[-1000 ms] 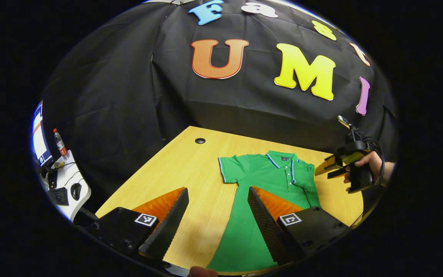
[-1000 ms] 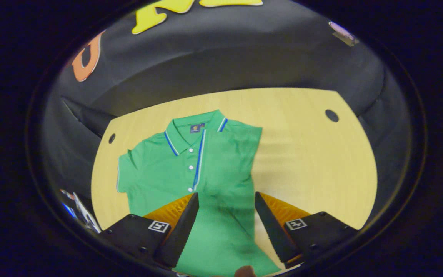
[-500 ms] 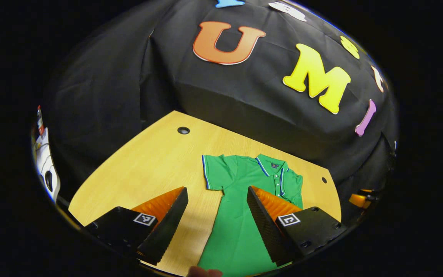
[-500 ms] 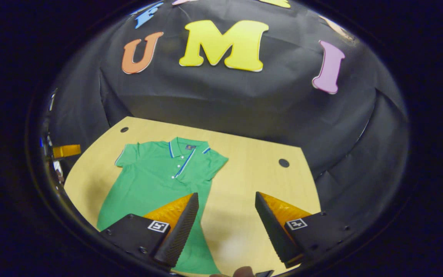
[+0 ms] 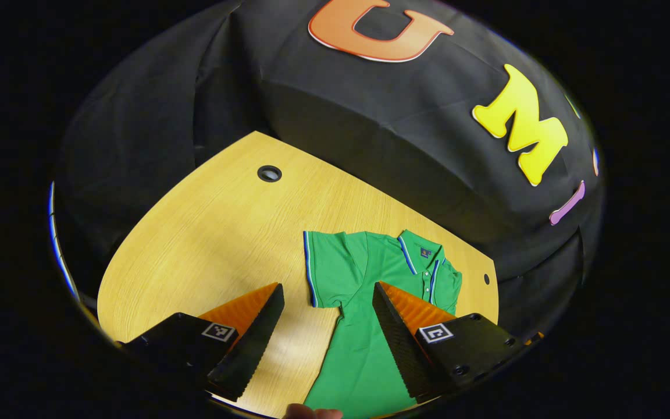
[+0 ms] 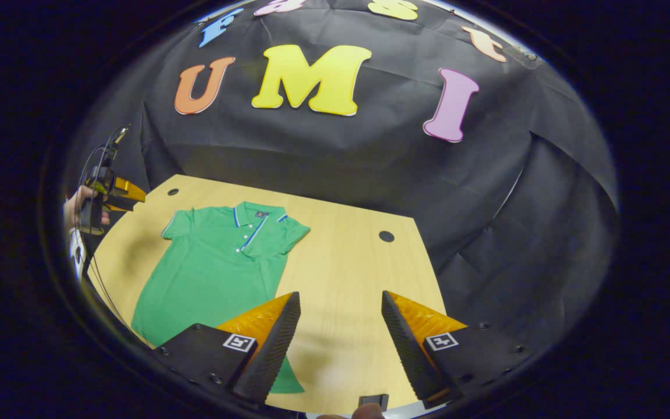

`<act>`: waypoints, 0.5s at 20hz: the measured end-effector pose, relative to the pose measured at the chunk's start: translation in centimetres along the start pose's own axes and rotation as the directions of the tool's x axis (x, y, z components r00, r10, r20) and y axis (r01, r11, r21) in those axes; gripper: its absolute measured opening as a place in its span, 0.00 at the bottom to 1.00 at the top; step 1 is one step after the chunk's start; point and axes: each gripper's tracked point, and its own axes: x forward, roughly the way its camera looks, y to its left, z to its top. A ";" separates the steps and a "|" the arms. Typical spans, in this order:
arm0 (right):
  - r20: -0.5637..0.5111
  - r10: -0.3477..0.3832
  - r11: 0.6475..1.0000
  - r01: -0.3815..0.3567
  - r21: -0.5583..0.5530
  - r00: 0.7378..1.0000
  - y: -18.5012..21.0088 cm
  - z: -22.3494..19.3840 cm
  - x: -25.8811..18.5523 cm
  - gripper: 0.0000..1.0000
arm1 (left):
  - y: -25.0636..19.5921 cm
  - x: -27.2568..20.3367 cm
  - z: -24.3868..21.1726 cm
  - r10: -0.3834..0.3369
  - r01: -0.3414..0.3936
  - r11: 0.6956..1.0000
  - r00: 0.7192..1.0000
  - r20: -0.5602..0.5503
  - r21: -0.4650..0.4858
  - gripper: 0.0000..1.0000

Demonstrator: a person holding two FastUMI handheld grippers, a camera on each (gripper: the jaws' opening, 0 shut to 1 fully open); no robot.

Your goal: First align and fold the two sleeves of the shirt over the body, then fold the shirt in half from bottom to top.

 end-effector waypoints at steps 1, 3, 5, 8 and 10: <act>-0.005 -0.003 1.000 0.003 0.007 1.000 -0.1 -0.5 -0.3 0.90 | 0.0 0.9 0.1 -0.010 0.010 1.000 0.999 -0.043 0.001 0.99; -0.023 -0.009 1.000 0.010 0.013 1.000 -0.5 -1.4 -0.6 0.90 | -0.2 2.7 -0.2 -0.031 0.030 1.000 0.989 -0.141 -0.006 0.98; -0.048 -0.013 1.000 0.014 0.017 0.999 -1.3 -2.7 -1.1 0.90 | 0.3 4.6 -0.9 -0.032 0.034 0.999 0.971 -0.238 0.005 0.98; -0.091 -0.055 0.997 0.059 0.039 0.994 -3.5 -4.6 -1.7 0.90 | 0.5 7.7 -1.0 -0.045 0.033 0.999 0.948 -0.314 -0.042 0.98; -0.115 -0.088 0.993 0.096 0.064 0.989 -4.8 -5.7 -2.2 0.90 | 0.9 9.3 -1.4 -0.042 0.017 0.997 0.930 -0.364 -0.072 0.97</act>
